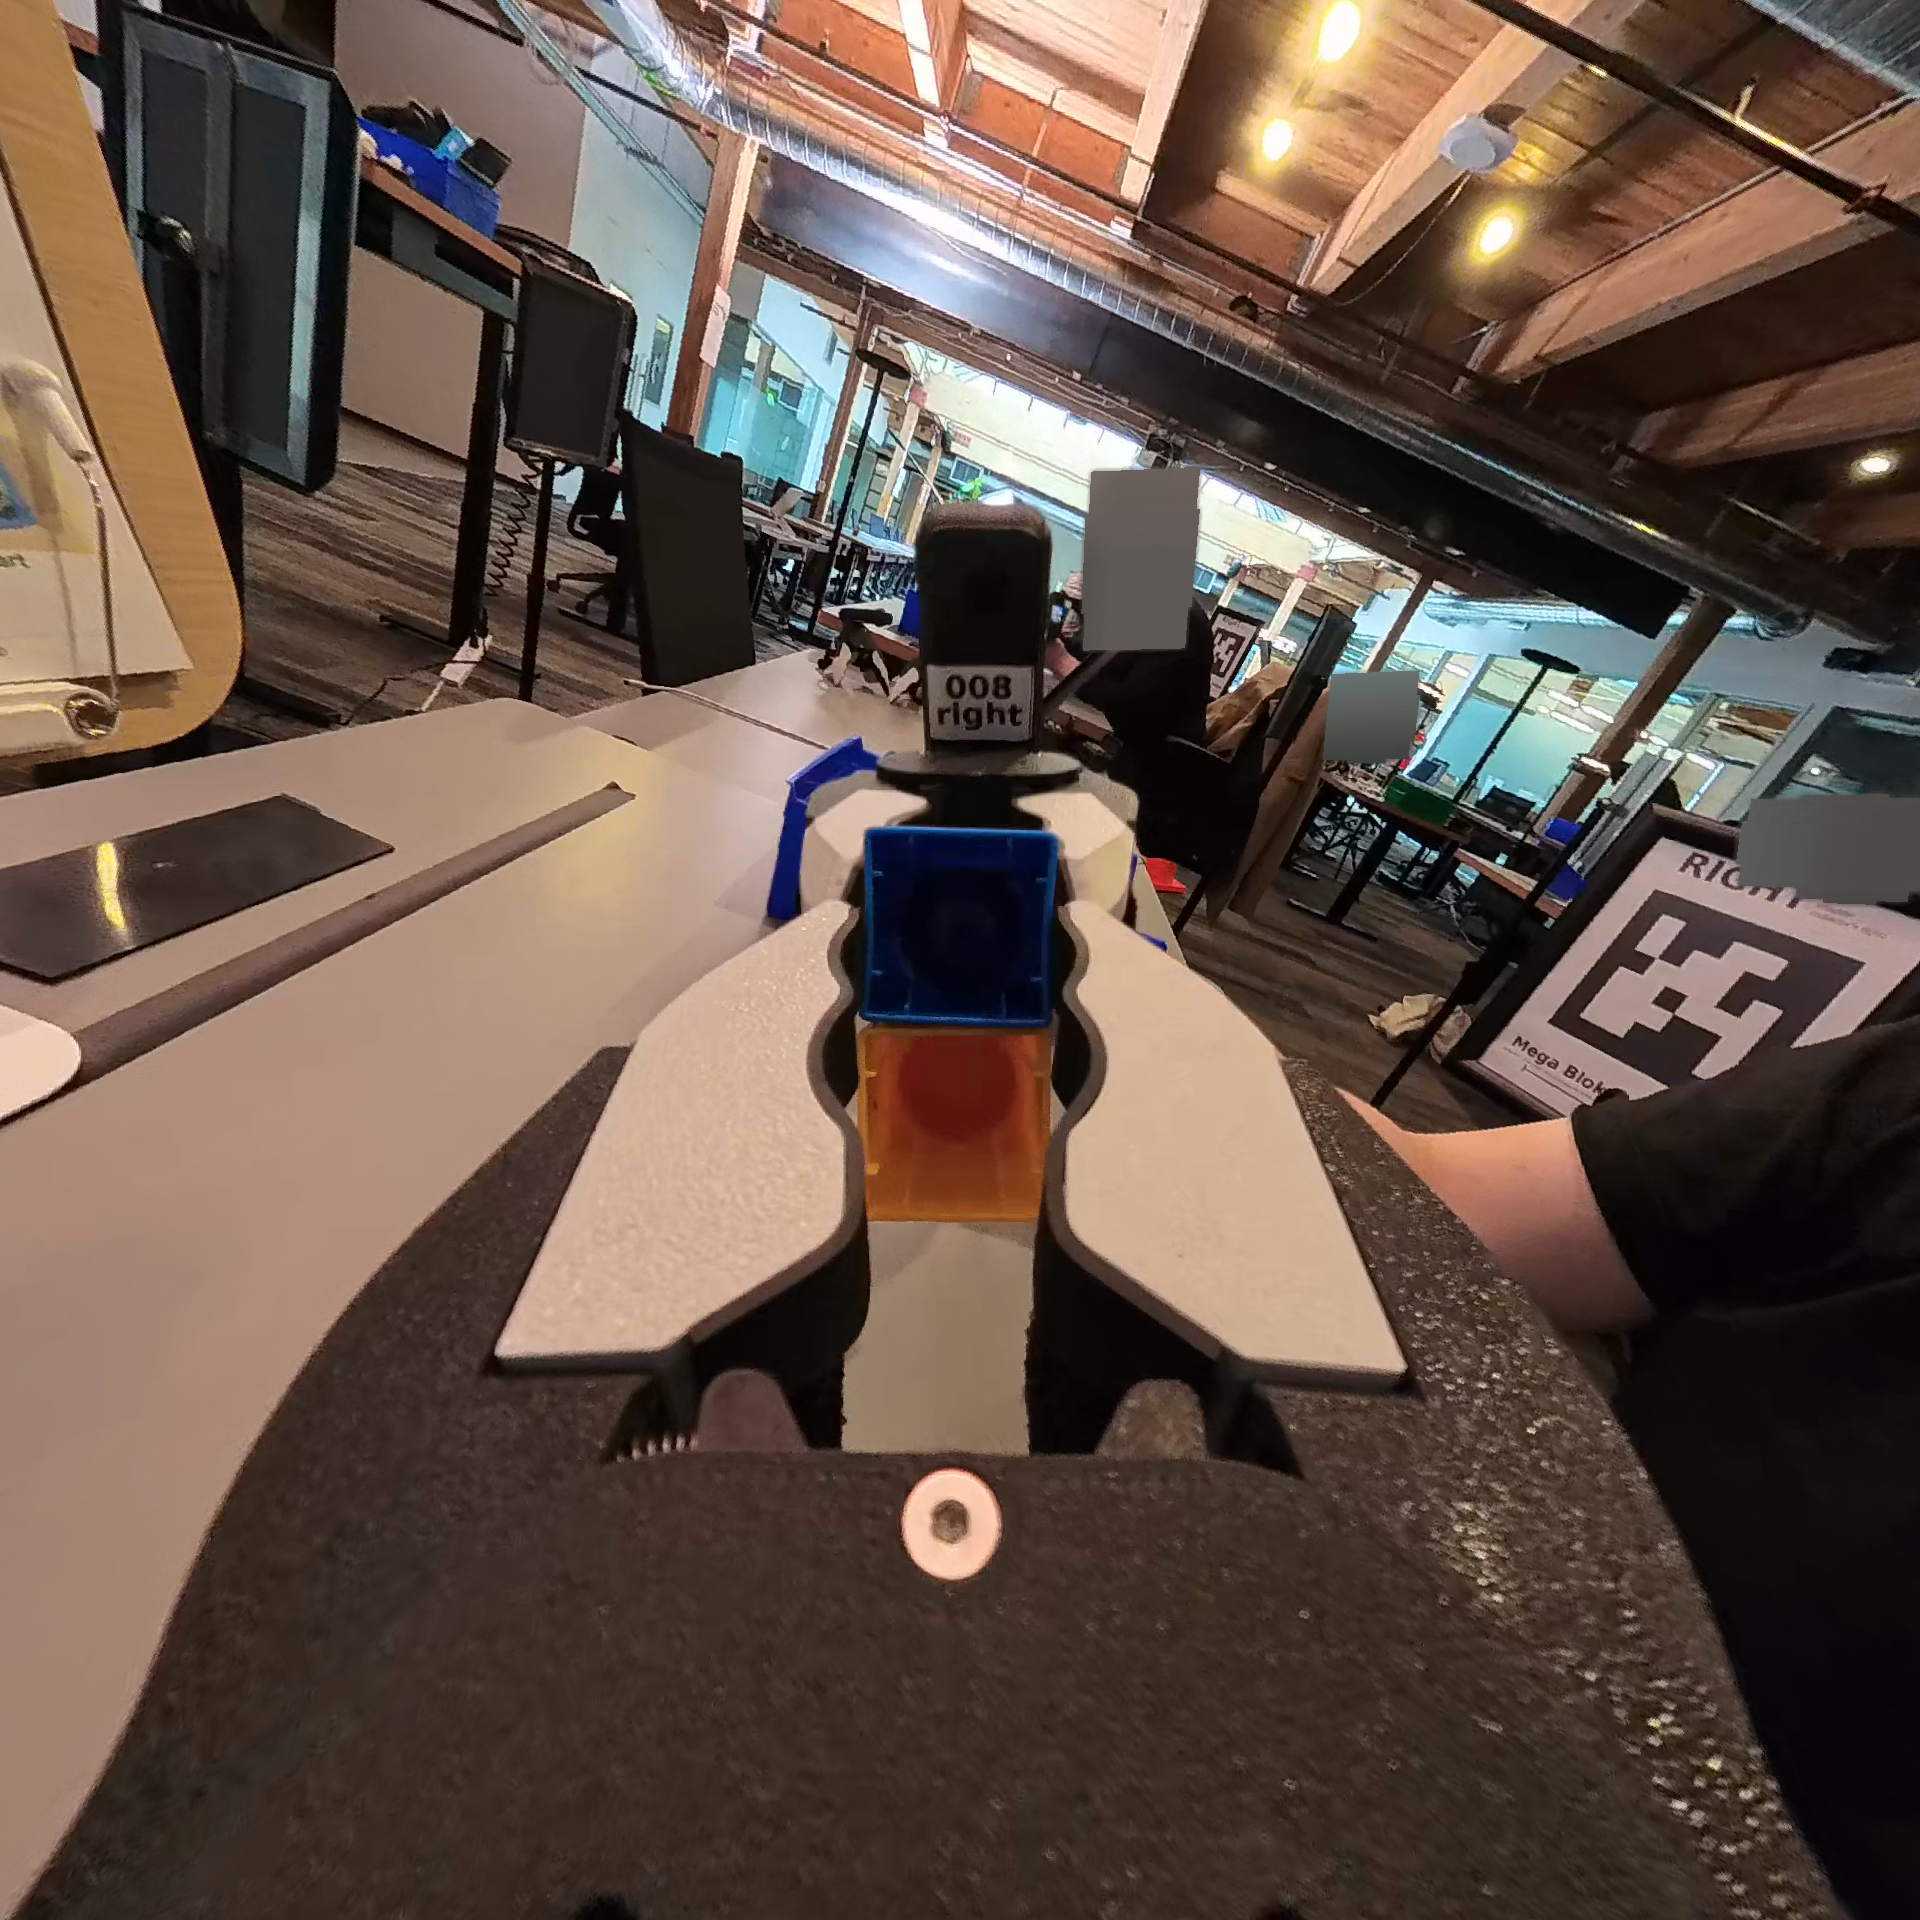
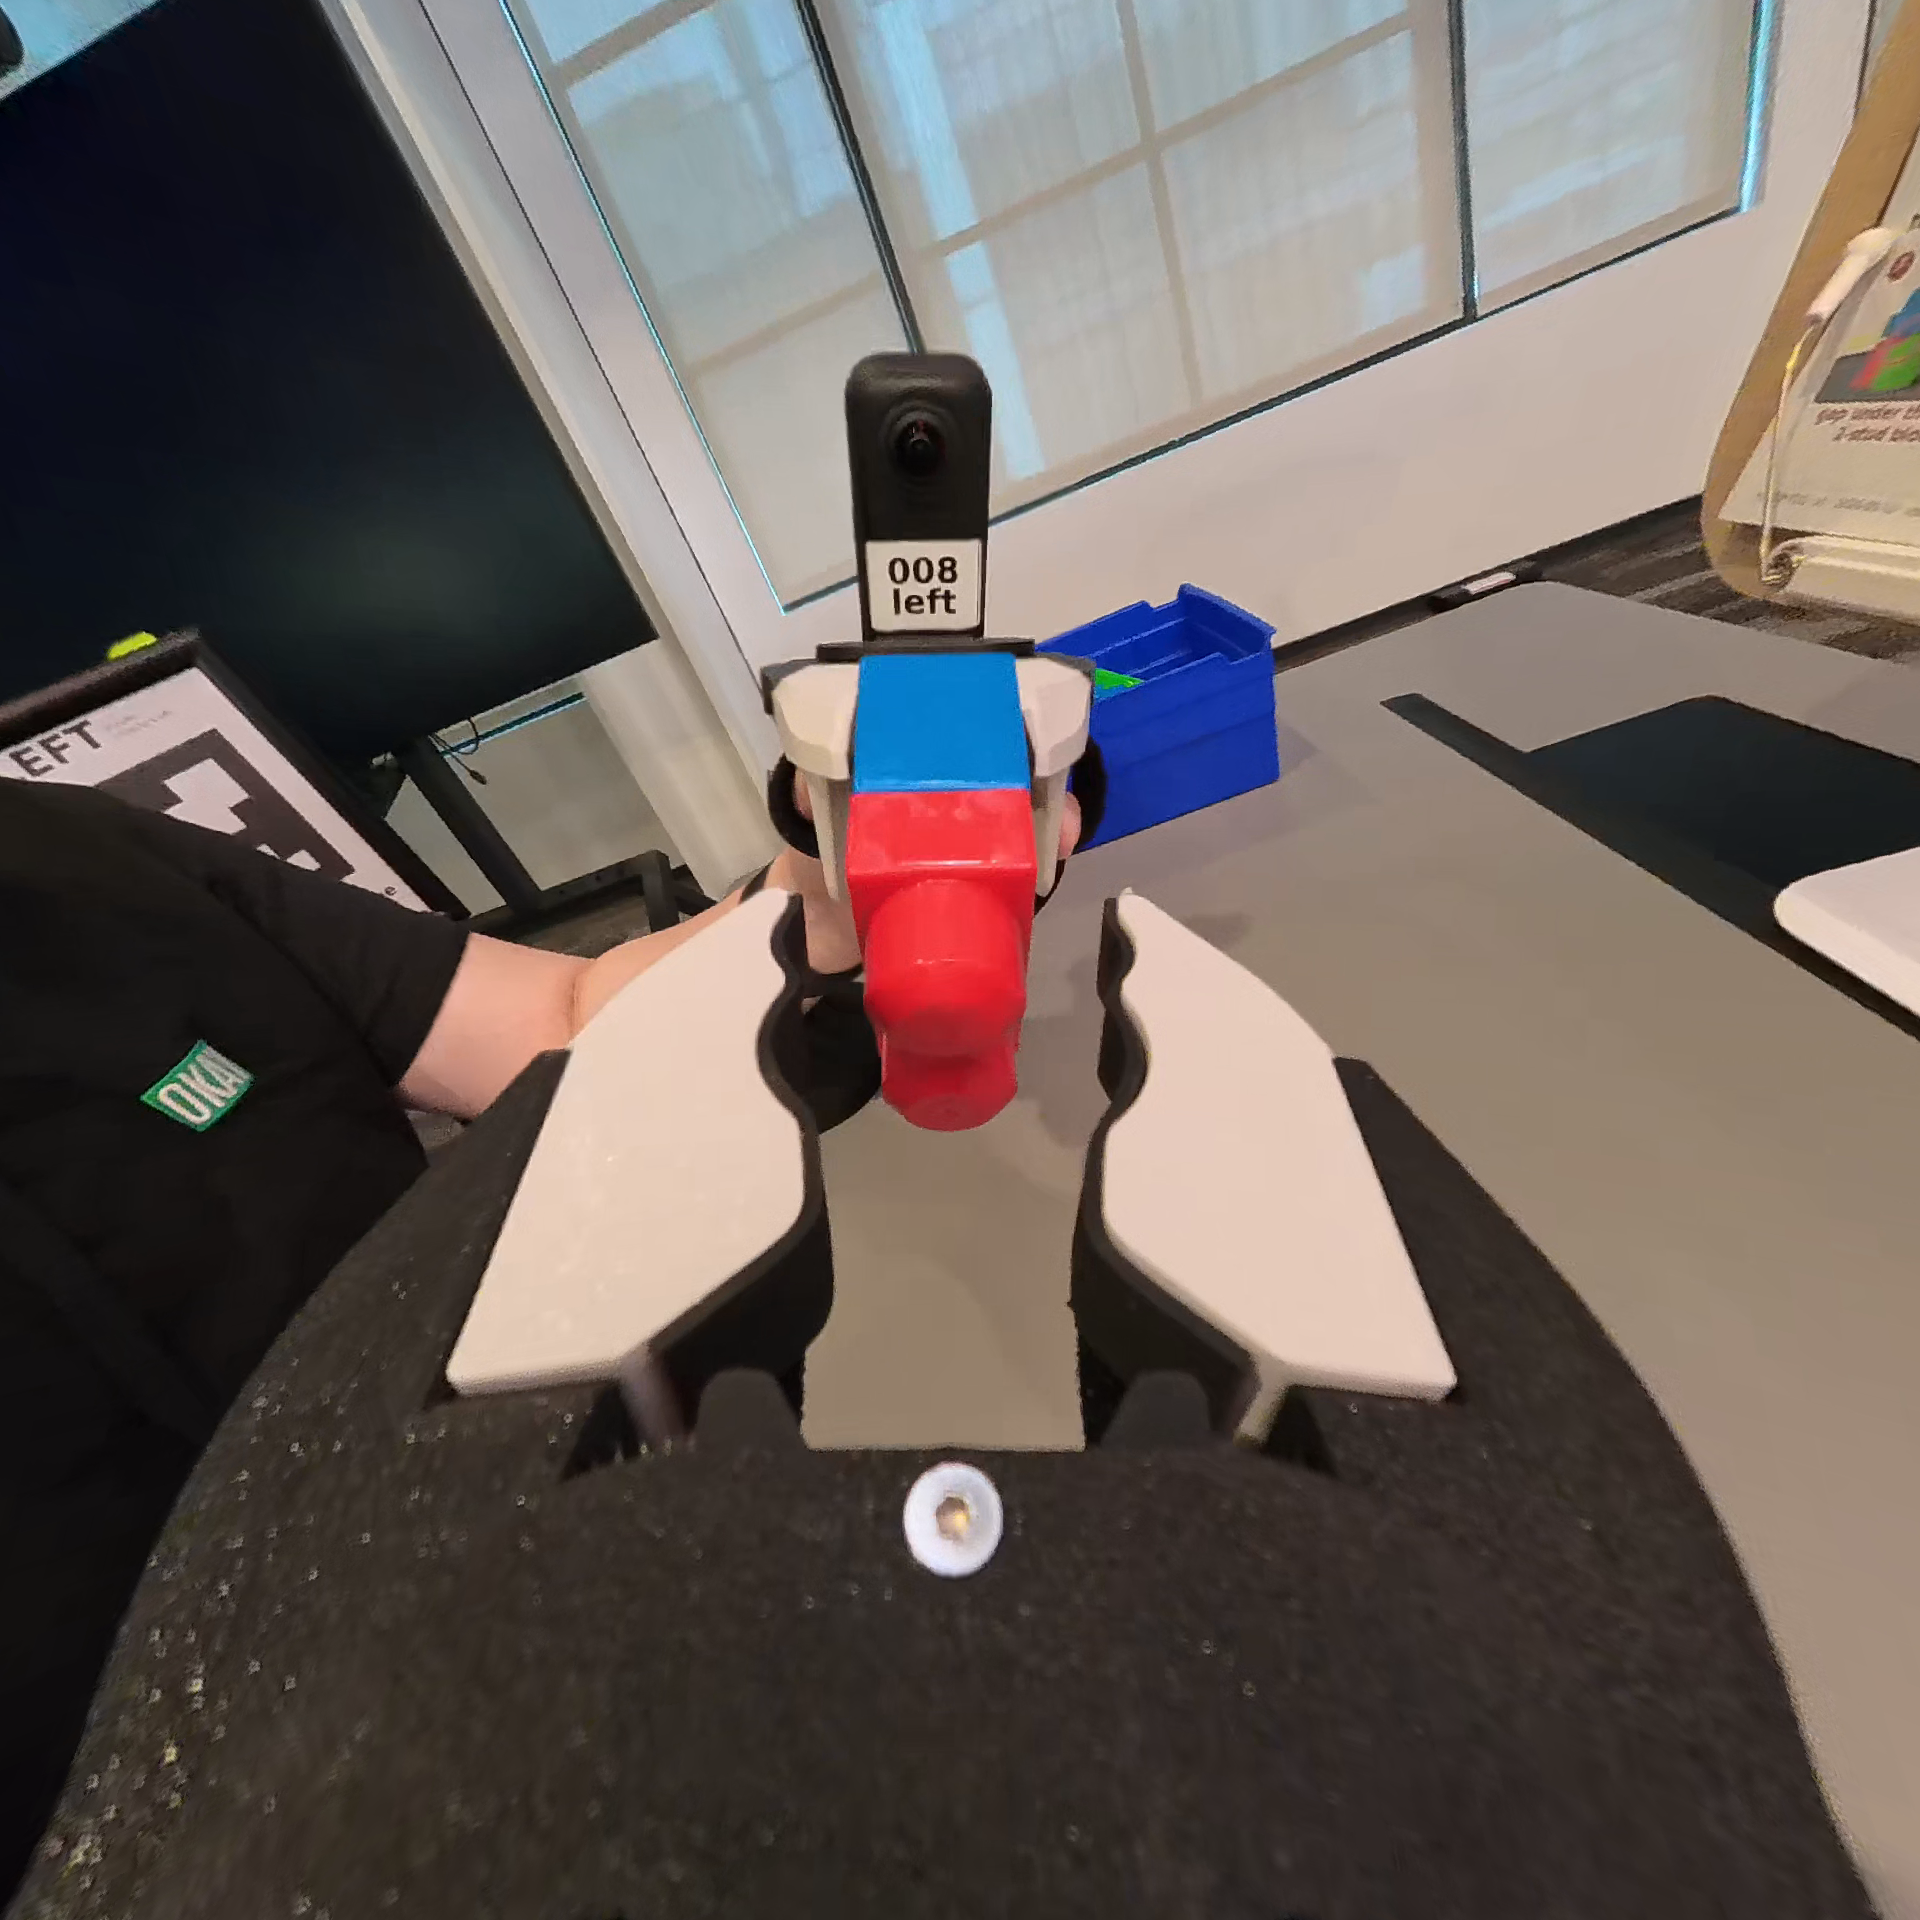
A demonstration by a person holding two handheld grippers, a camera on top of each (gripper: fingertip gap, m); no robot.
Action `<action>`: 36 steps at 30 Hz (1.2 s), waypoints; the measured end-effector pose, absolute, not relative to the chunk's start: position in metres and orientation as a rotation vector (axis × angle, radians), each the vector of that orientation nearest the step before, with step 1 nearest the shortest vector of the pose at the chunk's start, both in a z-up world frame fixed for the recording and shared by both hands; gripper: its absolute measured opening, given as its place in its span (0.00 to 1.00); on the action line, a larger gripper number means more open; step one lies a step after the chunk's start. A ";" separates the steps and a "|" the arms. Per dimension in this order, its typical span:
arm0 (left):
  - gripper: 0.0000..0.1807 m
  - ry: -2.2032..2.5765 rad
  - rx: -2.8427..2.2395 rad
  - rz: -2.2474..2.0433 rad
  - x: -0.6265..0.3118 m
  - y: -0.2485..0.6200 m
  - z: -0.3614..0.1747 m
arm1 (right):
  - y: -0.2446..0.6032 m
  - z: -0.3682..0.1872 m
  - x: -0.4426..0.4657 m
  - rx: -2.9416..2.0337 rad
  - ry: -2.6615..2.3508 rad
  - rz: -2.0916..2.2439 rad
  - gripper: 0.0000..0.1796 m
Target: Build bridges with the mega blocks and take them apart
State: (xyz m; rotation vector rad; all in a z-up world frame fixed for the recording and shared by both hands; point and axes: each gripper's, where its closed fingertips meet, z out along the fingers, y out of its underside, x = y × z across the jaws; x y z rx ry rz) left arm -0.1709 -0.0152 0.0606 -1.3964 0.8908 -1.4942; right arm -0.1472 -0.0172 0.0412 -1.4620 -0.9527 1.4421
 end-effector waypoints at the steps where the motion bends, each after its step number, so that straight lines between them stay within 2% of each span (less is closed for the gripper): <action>1: 0.19 0.880 -1.389 -1.493 -0.171 -0.014 0.062 | -0.018 0.039 -0.150 -1.469 -0.971 1.436 0.28; 3: 0.19 0.876 -1.379 -1.492 -0.171 -0.015 0.063 | -0.020 0.037 -0.155 -1.456 -1.011 1.406 0.18; 26: 0.19 0.983 -1.445 -1.427 -0.157 -0.021 0.041 | -0.021 0.038 -0.140 -1.488 -1.049 1.293 0.18; 32: 0.19 0.845 -1.380 -1.625 -0.162 -0.017 0.057 | -0.018 0.059 -0.146 -1.442 -0.979 1.283 0.19; 34: 0.19 0.700 -1.325 -1.758 -0.169 -0.012 0.071 | -0.013 0.063 -0.145 -1.463 -0.942 1.227 0.28; 36: 0.19 0.522 -1.262 -1.871 -0.180 -0.002 0.083 | -0.012 0.069 -0.142 -1.469 -0.888 1.253 0.29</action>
